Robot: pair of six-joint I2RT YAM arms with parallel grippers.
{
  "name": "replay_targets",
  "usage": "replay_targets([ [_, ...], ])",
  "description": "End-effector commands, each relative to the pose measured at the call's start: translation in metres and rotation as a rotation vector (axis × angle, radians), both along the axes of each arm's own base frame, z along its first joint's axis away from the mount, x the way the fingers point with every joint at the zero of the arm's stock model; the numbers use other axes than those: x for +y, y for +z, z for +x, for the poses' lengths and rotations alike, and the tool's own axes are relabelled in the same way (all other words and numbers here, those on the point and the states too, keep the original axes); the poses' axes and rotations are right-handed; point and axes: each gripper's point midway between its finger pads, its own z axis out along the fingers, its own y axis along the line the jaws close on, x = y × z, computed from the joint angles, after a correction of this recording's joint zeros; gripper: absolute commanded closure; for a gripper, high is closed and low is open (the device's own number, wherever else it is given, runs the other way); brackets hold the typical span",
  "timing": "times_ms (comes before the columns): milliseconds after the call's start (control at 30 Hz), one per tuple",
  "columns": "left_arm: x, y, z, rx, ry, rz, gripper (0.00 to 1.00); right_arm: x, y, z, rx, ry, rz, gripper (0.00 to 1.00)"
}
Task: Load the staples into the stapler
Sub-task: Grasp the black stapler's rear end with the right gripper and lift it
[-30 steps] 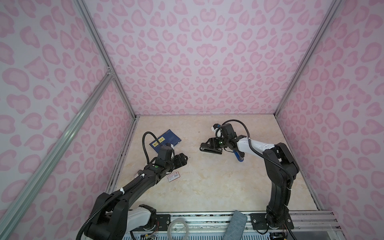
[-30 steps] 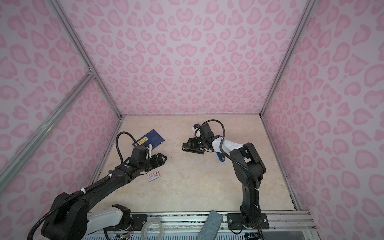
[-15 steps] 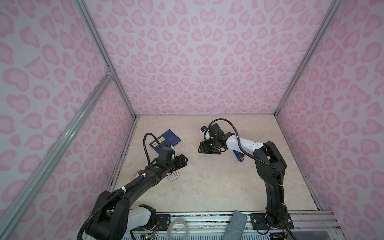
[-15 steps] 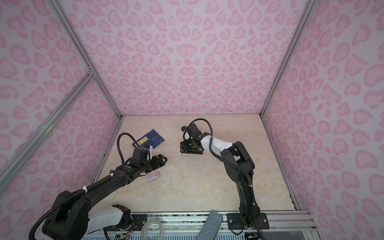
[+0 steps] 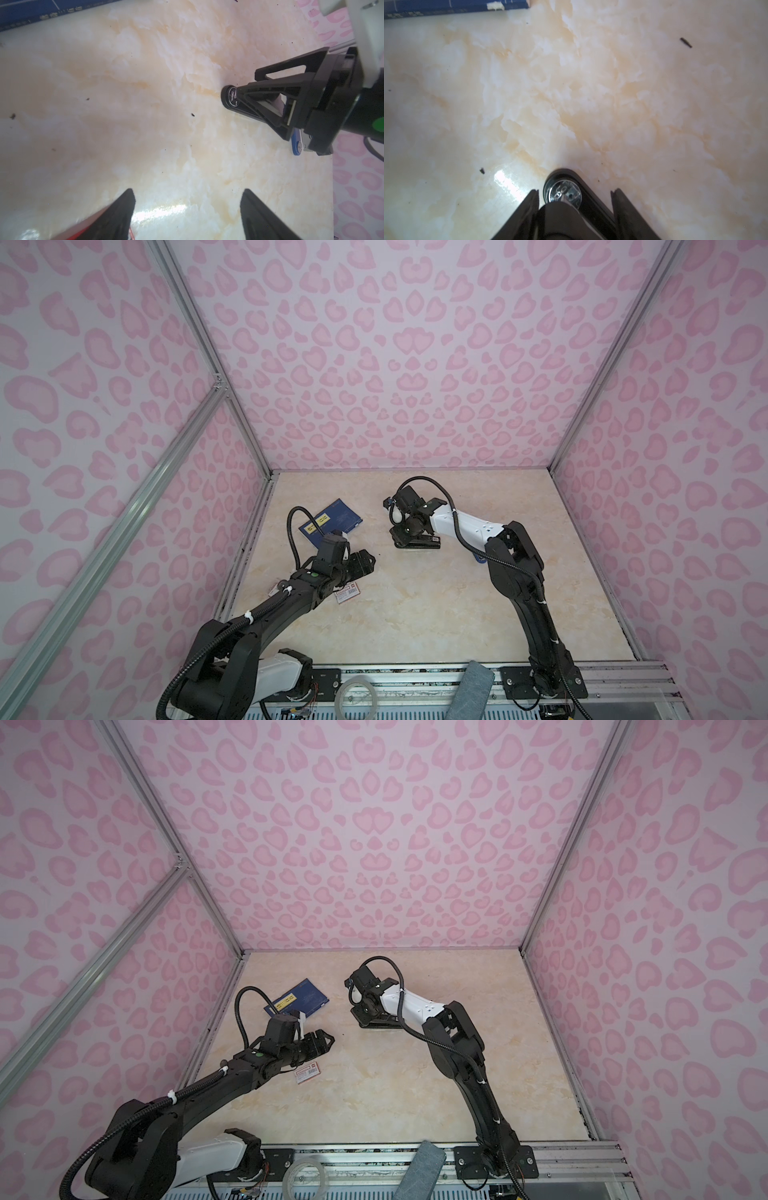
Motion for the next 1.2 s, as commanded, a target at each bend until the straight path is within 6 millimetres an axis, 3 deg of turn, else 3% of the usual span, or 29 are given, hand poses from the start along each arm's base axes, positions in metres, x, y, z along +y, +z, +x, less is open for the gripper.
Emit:
replay_targets([
  [0,0.000,0.001,0.002,-0.011,0.001,-0.004,0.17,-0.012,-0.007,-0.011,0.030,0.018,-0.062,0.41],
  [567,-0.004,-0.003,0.003,0.005,-0.012,-0.010,0.18,-0.018,0.009,-0.028,0.023,0.139,-0.052,0.36],
  [833,-0.006,-0.004,0.003,0.012,-0.018,-0.013,0.18,-0.026,-0.004,-0.032,0.040,0.197,-0.108,0.38],
  [967,-0.006,-0.005,0.003,0.013,-0.019,-0.012,0.18,-0.029,-0.009,-0.031,0.047,0.189,-0.125,0.46],
  [1167,-0.007,-0.008,0.004,0.024,-0.021,-0.011,0.18,-0.029,-0.005,-0.031,0.048,0.176,-0.108,0.68],
])
